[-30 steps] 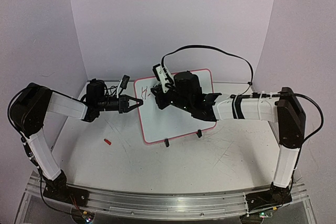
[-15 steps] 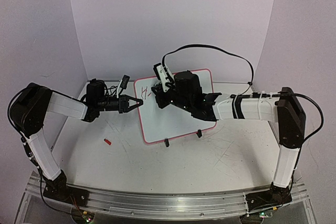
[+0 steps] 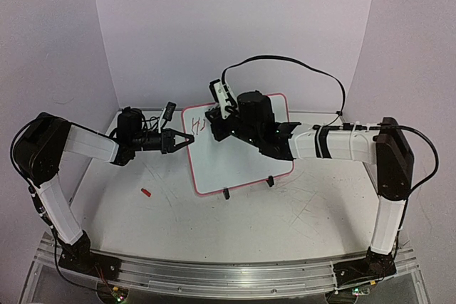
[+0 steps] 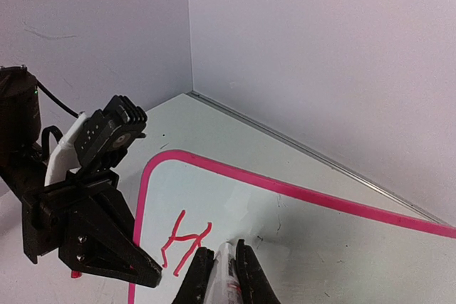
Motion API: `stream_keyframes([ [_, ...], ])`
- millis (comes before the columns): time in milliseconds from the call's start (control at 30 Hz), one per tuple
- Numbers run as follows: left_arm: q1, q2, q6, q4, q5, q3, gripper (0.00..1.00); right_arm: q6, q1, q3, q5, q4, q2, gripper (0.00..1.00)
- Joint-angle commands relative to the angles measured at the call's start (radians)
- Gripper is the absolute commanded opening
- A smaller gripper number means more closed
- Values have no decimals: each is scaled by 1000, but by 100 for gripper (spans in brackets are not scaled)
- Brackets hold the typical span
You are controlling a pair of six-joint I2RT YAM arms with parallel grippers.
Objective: Write a sentence on the whiteboard
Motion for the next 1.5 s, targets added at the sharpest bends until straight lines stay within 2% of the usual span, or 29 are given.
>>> stream_keyframes([
  [0,3,-15,100,-6,-63,34,0,18,-11,37,-6,0,35,0],
  [667,4,-19,103,-7,-69,32,0,76,4,-51,-8,-11,-10,0],
  [1333,4,-18,105,-11,-68,32,0,43,4,-96,90,-11,-55,0],
  [1467,4,-15,107,-13,-70,31,0,38,4,-102,72,20,-86,0],
])
